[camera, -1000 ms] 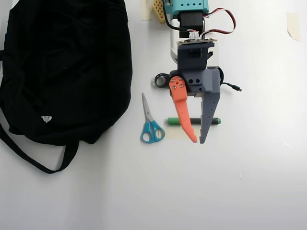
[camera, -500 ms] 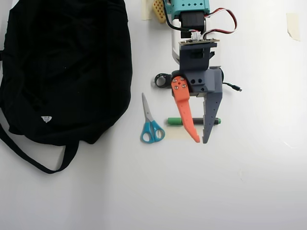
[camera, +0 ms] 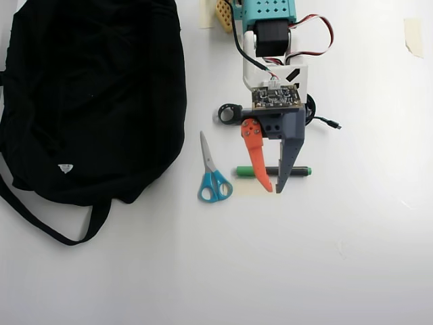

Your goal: Put the green marker into the black bag

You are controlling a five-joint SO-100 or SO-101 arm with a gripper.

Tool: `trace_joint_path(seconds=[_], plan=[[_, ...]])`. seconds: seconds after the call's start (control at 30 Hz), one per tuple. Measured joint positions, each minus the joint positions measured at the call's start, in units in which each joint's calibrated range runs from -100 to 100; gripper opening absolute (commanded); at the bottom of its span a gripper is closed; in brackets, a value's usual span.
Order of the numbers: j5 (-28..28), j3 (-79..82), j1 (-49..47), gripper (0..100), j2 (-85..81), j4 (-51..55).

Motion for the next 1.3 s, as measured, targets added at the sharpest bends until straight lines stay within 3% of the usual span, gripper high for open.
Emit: trace_joint_path(seconds=[0.47,1.3], plan=[[-0.10,-0.47,-2.65,2,0.00,21.64],[-1.81,-0.47,-3.60,2,0.00,36.15]])
